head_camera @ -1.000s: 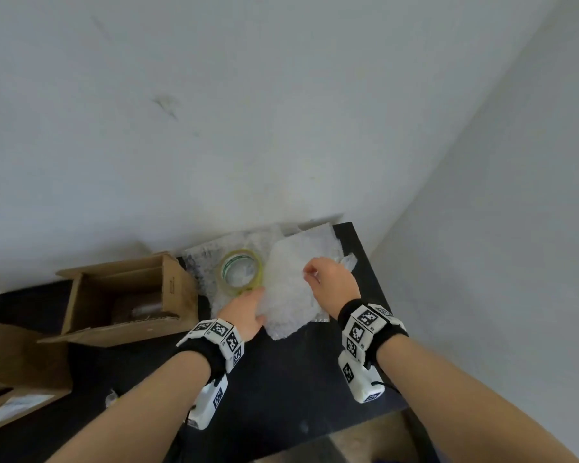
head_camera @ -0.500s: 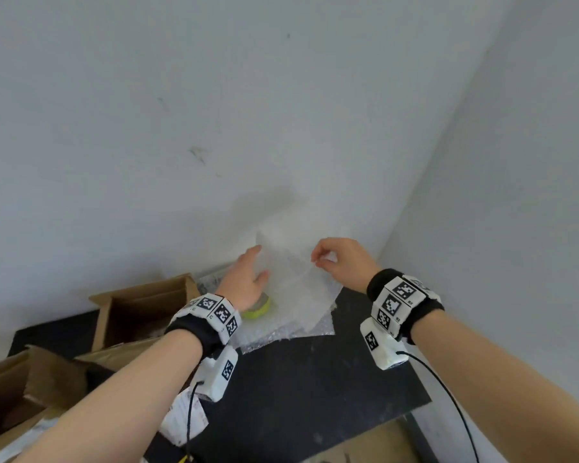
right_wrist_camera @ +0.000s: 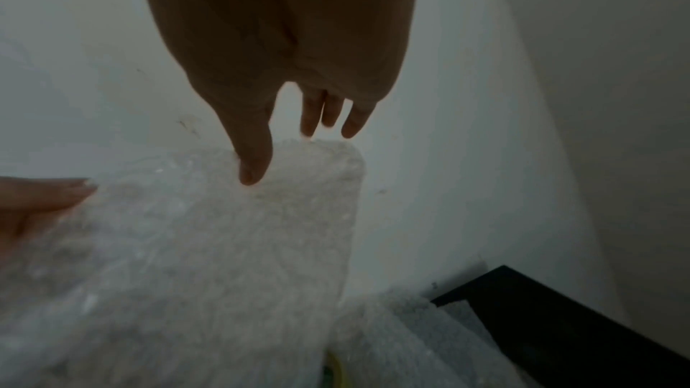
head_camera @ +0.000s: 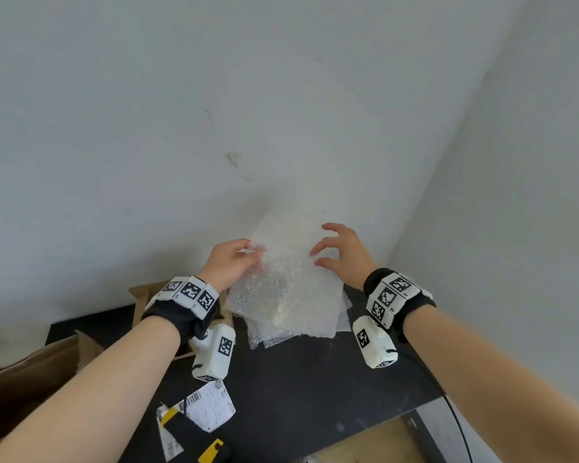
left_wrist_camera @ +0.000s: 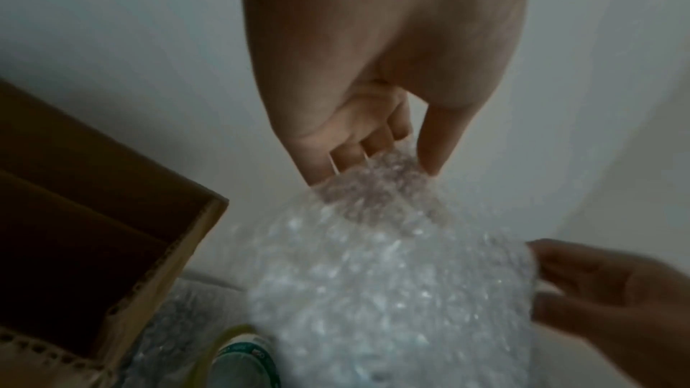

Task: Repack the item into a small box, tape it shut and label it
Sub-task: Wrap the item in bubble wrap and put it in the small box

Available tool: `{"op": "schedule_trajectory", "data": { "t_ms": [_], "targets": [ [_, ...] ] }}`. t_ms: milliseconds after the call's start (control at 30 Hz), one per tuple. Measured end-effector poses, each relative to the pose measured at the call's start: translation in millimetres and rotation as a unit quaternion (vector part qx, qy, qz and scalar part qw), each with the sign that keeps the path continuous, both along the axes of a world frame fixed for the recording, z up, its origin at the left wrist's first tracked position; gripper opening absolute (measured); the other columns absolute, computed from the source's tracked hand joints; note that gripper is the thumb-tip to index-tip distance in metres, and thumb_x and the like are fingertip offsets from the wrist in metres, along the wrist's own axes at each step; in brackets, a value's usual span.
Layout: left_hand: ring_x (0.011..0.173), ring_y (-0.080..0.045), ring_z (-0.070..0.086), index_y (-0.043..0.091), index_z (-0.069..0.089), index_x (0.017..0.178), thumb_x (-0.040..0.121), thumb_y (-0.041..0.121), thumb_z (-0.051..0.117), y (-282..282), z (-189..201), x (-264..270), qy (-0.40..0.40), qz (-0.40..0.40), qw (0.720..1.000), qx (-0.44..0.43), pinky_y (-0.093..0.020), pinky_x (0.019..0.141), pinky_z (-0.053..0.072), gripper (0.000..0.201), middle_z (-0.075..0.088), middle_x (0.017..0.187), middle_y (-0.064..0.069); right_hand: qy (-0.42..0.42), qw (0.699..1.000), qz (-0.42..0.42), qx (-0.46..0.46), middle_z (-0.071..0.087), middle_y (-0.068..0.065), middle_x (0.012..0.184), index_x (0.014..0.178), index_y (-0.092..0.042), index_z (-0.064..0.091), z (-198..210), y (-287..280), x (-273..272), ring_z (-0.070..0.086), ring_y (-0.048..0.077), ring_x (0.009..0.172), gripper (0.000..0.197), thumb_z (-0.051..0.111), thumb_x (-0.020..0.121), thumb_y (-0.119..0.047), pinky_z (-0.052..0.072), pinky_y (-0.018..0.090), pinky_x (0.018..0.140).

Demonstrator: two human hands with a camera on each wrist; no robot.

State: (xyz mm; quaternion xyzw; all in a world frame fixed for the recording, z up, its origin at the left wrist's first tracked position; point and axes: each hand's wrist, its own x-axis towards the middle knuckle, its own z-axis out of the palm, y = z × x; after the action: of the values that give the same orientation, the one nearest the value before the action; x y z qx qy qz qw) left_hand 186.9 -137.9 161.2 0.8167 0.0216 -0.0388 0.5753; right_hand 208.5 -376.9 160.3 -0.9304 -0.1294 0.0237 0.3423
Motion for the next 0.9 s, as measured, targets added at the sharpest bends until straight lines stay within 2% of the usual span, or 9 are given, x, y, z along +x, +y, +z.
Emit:
{"op": "schedule_trajectory", "data": {
  "t_ms": [67,167,333,433,533,633,733,800,900],
  "targets": [
    [0.084,-0.014,0.068,0.021,0.068,0.099,0.090,0.011,0.061,12,7,-6,-0.010,0.004,1.000,-0.002,-0.023,0.079,0.054,0.014,0.069,0.101,0.000,0.013,0.999,-0.041,0.033,0.026,0.006,0.149,0.132,-0.018,0.047,-4,11,-1,0.029,0.024,0.136,0.059,0.074,0.080,-0.020,0.027,0.034,0.112],
    [0.071,-0.007,0.067,0.014,0.064,0.110,0.091,0.012,0.059,29,14,-14,-0.016,0.010,1.000,0.009,-0.015,0.064,0.054,0.020,0.070,0.093,-0.005,0.112,0.977,-0.112,0.143,0.033,0.009,0.145,0.144,-0.012,0.022,-5,26,-5,0.038,0.023,0.131,0.084,0.074,0.079,-0.024,0.034,0.031,0.106],
    [0.072,-0.013,0.067,0.007,0.060,0.117,0.092,0.011,0.057,55,23,-28,-0.012,0.019,1.000,0.010,-0.018,0.065,0.056,0.025,0.070,0.093,-0.010,0.296,0.927,-0.094,0.209,0.056,0.017,0.126,0.140,-0.004,0.032,-24,53,-13,0.060,0.022,0.106,0.070,0.068,0.085,-0.028,0.049,0.032,0.091],
    [0.084,-0.023,0.069,0.004,0.057,0.119,0.093,0.013,0.056,69,28,-37,-0.006,0.016,1.000,0.020,-0.035,0.080,0.056,0.028,0.070,0.096,-0.011,0.346,0.908,-0.077,0.224,0.059,0.019,0.122,0.137,-0.001,0.035,-31,79,-21,0.060,0.022,0.098,0.060,0.063,0.089,-0.023,0.050,0.027,0.077],
    [0.093,-0.031,0.068,0.006,0.055,0.118,0.093,0.013,0.055,81,36,-47,-0.005,0.011,1.000,0.022,-0.047,0.086,0.052,0.026,0.070,0.100,-0.010,0.396,0.875,-0.057,0.271,0.060,0.013,0.112,0.129,0.000,0.046,-35,104,-25,0.058,0.020,0.090,0.038,0.053,0.095,-0.016,0.048,0.028,0.078],
    [0.083,-0.016,0.071,0.007,0.055,0.115,0.094,0.009,0.052,94,40,-56,-0.006,0.001,1.000,0.007,-0.031,0.075,0.058,0.022,0.070,0.096,-0.003,0.421,0.835,-0.047,0.352,0.064,0.006,0.101,0.113,-0.005,0.059,-41,122,-26,0.060,0.019,0.087,0.020,0.054,0.094,-0.010,0.050,0.027,0.079],
    [0.073,-0.005,0.070,0.008,0.057,0.110,0.094,0.006,0.051,109,38,-64,-0.005,0.015,1.000,0.005,-0.016,0.064,0.055,0.017,0.069,0.092,-0.002,0.381,0.829,-0.092,0.399,0.068,0.009,0.099,0.118,0.000,0.057,-46,130,-23,0.066,0.015,0.082,0.033,0.063,0.087,-0.005,0.052,0.024,0.071],
    [0.076,-0.012,0.069,0.011,0.059,0.104,0.094,0.010,0.053,123,32,-68,-0.006,0.049,0.999,0.012,-0.023,0.068,0.056,0.012,0.069,0.092,-0.004,0.362,0.838,-0.103,0.396,0.068,0.012,0.104,0.130,0.004,0.049,-46,133,-23,0.067,0.015,0.081,0.051,0.068,0.083,-0.006,0.053,0.022,0.066],
    [0.072,-0.022,0.058,0.010,0.064,0.092,0.093,0.023,0.056,140,25,-75,-0.020,0.085,0.994,0.058,-0.034,0.069,0.047,0.015,0.066,0.082,-0.018,0.314,0.862,-0.102,0.384,0.066,0.019,0.107,0.127,-0.003,0.050,-42,134,-27,0.067,0.016,0.079,0.050,0.070,0.081,-0.005,0.053,0.023,0.065]
  ]
}}
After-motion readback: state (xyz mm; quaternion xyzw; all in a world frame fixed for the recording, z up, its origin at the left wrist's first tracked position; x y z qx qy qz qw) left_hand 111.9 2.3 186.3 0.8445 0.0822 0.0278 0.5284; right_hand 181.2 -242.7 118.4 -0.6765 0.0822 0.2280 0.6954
